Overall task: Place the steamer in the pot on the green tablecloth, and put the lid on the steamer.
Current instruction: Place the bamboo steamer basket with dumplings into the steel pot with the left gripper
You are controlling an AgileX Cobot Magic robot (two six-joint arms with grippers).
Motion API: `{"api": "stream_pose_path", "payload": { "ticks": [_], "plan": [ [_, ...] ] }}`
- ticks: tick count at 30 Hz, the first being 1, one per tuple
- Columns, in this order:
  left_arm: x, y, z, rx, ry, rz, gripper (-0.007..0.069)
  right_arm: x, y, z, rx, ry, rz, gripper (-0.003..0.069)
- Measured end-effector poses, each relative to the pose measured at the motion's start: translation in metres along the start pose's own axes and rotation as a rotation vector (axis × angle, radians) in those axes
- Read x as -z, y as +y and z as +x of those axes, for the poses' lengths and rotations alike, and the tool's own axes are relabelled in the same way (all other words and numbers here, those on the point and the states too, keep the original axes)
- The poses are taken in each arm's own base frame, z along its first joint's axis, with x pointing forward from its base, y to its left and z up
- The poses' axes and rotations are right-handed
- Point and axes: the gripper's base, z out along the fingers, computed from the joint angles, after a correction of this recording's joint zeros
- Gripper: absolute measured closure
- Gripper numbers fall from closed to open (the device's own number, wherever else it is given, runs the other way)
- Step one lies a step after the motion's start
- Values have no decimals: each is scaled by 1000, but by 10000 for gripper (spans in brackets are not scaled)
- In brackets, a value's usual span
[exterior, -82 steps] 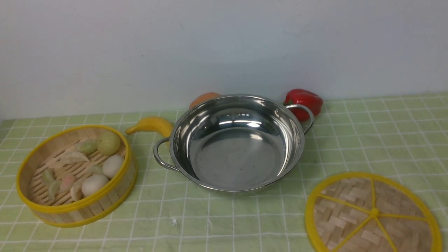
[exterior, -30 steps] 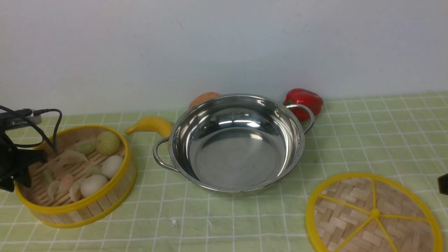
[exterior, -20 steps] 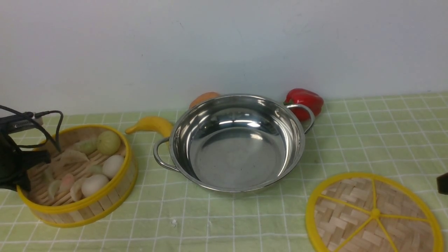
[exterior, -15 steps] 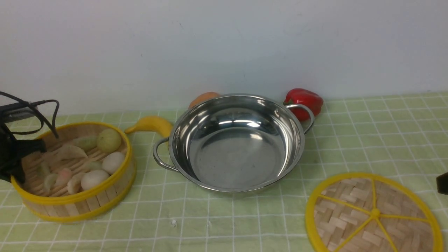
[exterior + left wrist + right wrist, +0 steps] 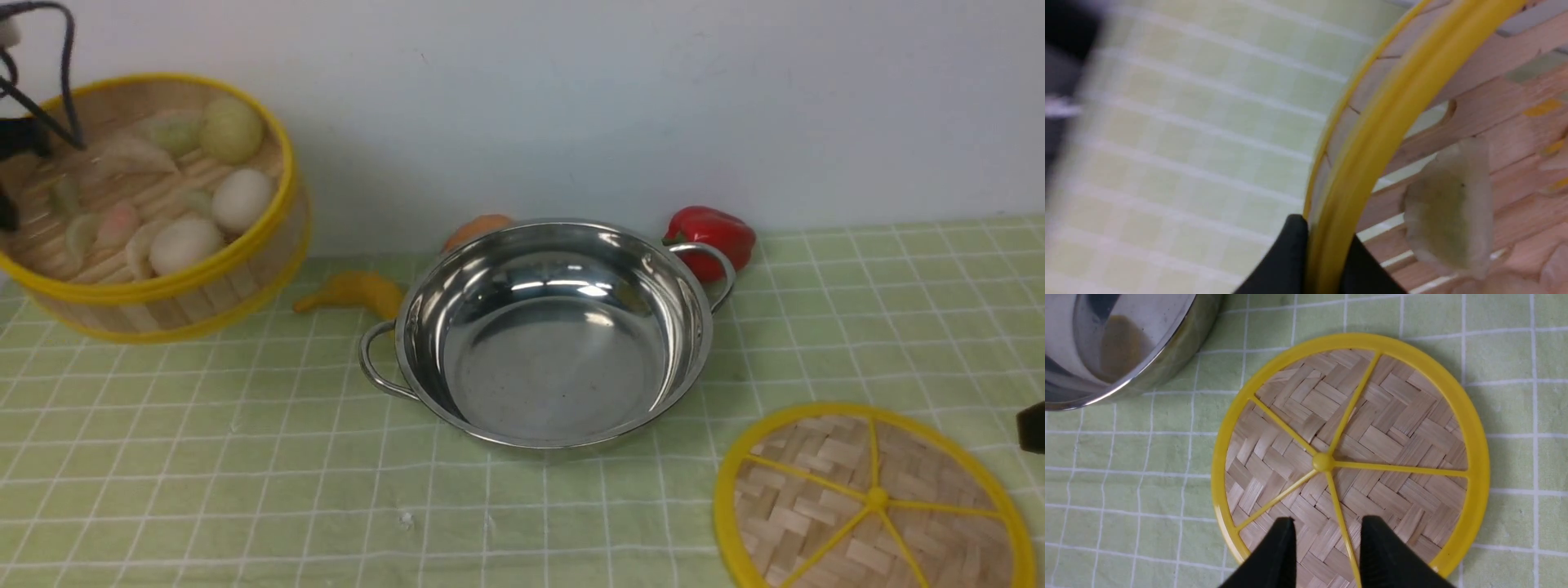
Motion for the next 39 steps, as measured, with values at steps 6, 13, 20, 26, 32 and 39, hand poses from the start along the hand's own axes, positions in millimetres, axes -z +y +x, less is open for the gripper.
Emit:
{"api": "stream_pose_path", "payload": {
  "ticks": [6, 13, 20, 26, 32, 39],
  "plan": [
    [-17, -125, 20, -239, 71, 178, 594, 0, 1, 0, 14, -2, -12, 419],
    [-47, -213, 52, -435, 94, 146, 594, 0, 1, 0, 17, -2, -15, 419],
    [-95, -231, 56, -435, 65, 110, 594, 0, 2, 2, 18, 18, -19, 419],
    [-125, -238, 58, -412, 63, 141, 594, 0, 2, 2, 13, 17, -26, 419],
    [-152, -239, 65, -409, 102, 139, 594, 0, 3, 2, 9, 17, -30, 419],
    [-165, -240, 68, -408, 119, 137, 593, 0, 3, 2, 9, 17, -30, 419]
  ]
}}
